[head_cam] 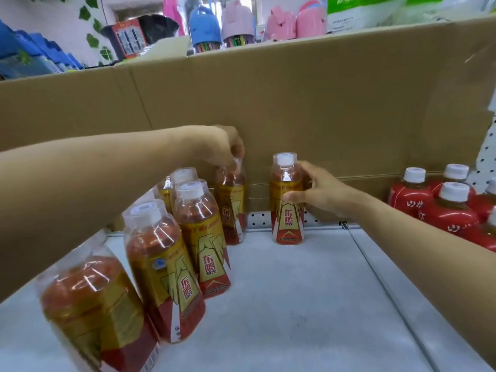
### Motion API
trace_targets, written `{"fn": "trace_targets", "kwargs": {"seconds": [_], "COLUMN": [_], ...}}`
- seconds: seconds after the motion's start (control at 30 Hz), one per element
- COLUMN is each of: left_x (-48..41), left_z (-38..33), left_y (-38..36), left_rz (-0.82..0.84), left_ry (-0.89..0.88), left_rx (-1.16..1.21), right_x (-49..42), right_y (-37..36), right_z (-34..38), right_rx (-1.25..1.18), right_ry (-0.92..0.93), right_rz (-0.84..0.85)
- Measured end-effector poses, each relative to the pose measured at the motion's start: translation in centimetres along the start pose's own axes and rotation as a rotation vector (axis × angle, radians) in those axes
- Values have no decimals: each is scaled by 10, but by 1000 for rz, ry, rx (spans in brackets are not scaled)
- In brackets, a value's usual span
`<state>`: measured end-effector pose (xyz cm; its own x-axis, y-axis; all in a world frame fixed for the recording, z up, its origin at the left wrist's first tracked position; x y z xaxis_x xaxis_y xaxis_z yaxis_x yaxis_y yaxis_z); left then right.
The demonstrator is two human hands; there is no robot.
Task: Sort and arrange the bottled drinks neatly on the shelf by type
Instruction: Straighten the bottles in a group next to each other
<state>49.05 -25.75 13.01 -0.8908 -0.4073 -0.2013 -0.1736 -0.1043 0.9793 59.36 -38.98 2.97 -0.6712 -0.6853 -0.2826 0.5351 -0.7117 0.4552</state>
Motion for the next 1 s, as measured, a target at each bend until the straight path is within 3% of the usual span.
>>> {"fn": "trace_targets", "kwargs": {"seconds": [0.17,0.53,0.63,0.8,0.87,1.0], "left_x": [-7,0,11,62,87,129], "left_z": [-11,-25,-24,-16,-4,35], "left_y": [-4,-2,-3,11,22,22], "left_rz": [-76,-131,-80,18,0,42], "left_ry": [2,7,16,-51,-55,16], "left_rx": [145,84,93,151,120,36], "right_x": [-1,6,11,47,62,67], "right_y": [1,2,4,6,-10,-80], "right_z": [-1,-1,-2,53,82,112], "right_rx": [23,33,75,227,124,6], "right_ry": [19,53,46,355,470,364], "right_rz": [-34,-161,-245,-539,-489,-48]}}
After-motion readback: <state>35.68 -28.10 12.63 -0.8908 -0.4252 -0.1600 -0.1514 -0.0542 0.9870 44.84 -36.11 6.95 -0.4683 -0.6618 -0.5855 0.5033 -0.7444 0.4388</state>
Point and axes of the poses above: each hand's wrist, its own x-axis away from the middle knuckle, its own y-axis out of the back of the hand, z = x × y, the point moved 10 cm from there along -x, towards the middle knuckle, and after that the axes turned 10 degrees about -z, right-handed, at the moved point
